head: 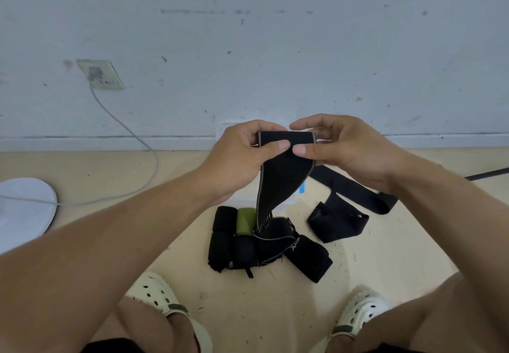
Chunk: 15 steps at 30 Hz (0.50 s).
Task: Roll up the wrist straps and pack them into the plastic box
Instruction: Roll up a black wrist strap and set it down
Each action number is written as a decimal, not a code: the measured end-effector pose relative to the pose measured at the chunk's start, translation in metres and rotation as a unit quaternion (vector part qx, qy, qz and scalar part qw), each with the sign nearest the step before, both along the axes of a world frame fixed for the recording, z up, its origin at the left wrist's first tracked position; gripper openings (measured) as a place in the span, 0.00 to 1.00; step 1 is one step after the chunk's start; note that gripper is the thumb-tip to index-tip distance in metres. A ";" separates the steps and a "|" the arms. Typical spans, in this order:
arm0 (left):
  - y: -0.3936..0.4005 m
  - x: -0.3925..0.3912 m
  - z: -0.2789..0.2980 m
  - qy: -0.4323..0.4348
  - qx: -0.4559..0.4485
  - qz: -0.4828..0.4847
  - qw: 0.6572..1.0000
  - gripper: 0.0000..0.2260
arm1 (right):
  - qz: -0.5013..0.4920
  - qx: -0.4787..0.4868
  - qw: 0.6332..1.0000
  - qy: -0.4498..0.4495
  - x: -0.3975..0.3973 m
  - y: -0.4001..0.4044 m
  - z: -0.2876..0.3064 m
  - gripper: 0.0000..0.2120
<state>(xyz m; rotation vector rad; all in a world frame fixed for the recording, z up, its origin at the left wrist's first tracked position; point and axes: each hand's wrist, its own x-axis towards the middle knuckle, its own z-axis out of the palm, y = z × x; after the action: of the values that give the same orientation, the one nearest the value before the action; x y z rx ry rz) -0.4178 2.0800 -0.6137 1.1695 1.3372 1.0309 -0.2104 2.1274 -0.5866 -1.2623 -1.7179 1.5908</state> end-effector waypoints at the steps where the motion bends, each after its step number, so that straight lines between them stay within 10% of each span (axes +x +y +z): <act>1: 0.000 0.000 0.000 0.004 0.003 -0.001 1.000 0.09 | 0.006 -0.009 1.000 0.003 0.000 0.001 -0.001 0.18; 15: 0.001 0.005 0.001 0.043 0.020 0.005 0.999 0.02 | -0.019 0.083 0.995 -0.049 -0.004 -0.001 -0.001 0.07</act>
<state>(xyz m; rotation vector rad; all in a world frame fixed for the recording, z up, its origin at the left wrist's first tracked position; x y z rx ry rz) -0.4131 2.0805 -0.6123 1.2494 1.3957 1.0282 -0.2146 2.1263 -0.5872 -1.3001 -1.8340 1.3543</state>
